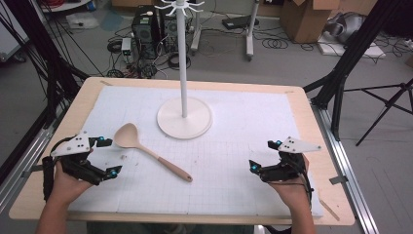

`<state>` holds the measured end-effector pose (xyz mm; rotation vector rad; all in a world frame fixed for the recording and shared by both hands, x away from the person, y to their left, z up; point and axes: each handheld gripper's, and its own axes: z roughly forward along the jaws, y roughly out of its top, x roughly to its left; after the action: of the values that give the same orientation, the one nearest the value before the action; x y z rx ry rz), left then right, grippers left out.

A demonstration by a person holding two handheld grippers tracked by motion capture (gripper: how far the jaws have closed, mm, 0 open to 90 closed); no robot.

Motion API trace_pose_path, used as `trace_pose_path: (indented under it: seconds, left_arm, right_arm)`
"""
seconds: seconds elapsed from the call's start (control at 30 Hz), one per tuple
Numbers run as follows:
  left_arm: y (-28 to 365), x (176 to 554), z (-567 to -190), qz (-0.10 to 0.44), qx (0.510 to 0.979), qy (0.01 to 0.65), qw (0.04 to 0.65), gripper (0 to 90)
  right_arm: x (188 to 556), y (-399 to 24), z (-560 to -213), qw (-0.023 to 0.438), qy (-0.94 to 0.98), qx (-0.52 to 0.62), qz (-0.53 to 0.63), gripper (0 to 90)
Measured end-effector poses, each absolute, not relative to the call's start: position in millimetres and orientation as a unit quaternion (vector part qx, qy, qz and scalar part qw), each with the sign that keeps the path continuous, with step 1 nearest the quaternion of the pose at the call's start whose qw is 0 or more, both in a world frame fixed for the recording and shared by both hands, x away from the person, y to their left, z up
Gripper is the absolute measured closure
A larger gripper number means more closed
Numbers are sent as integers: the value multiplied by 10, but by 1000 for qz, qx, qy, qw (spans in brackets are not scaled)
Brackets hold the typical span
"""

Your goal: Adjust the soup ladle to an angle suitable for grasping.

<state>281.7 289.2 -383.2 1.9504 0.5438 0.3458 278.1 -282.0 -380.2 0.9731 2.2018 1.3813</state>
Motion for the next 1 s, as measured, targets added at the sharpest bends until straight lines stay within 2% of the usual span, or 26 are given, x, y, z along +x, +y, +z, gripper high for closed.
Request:
trace_pose_path:
  seconds: [0.67, 1.0]
  left_arm:
    - [2913, 2785, -3817, 149, 813, 227, 515, 17]
    - [3025, 2738, -3762, 161, 807, 235, 516, 17]
  right_arm:
    - [2813, -2785, -3868, 173, 785, 344, 486, 3]
    - [2874, -2519, -3870, 155, 801, 321, 480, 4]
